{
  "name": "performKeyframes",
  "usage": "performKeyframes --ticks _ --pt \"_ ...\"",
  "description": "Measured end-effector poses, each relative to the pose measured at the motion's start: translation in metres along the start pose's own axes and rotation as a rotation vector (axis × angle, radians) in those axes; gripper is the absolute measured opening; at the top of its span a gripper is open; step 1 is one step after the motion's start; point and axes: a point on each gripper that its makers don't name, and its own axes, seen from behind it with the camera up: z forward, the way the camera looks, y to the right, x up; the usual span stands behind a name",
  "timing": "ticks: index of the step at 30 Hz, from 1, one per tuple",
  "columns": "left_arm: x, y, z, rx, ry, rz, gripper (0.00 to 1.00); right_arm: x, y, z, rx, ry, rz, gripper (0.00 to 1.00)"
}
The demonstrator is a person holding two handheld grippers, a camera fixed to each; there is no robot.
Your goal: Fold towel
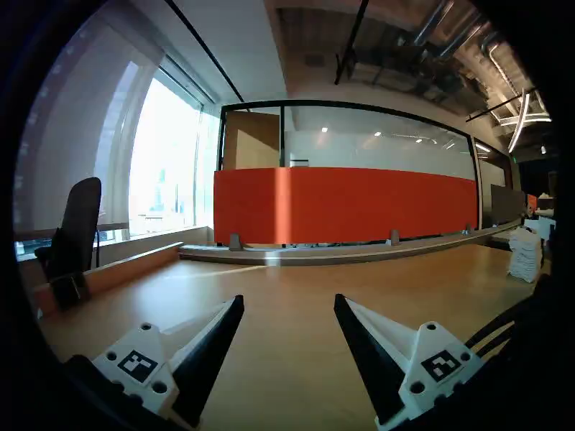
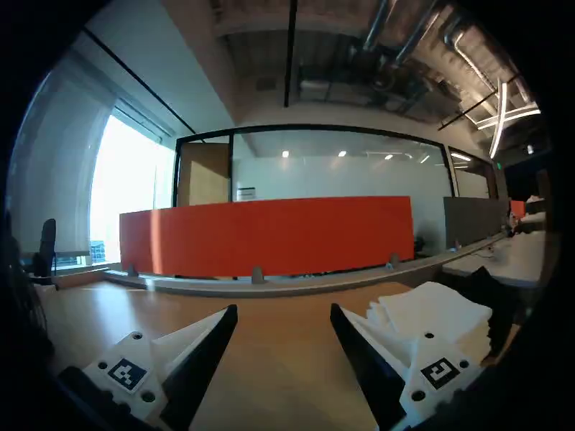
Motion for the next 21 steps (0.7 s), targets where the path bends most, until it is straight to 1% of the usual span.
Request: performKeyframes --ticks 8,17,21 --pt "0.0 0.0 0.0 0.0 0.0 0.0 0.93 -0.02 -0.002 0.001 -0.002 -0.017 -0.019 1.0" --pt "0.0 0.0 0.0 0.0 0.0 0.0 0.93 -0.03 0.001 0.002 -0.013 -0.021 -0.022 1.0" --pt "0.0 0.0 0.0 0.0 0.0 0.0 0.93 -0.032 0.0 0.001 -0.013 -0.023 -0.033 1.0"
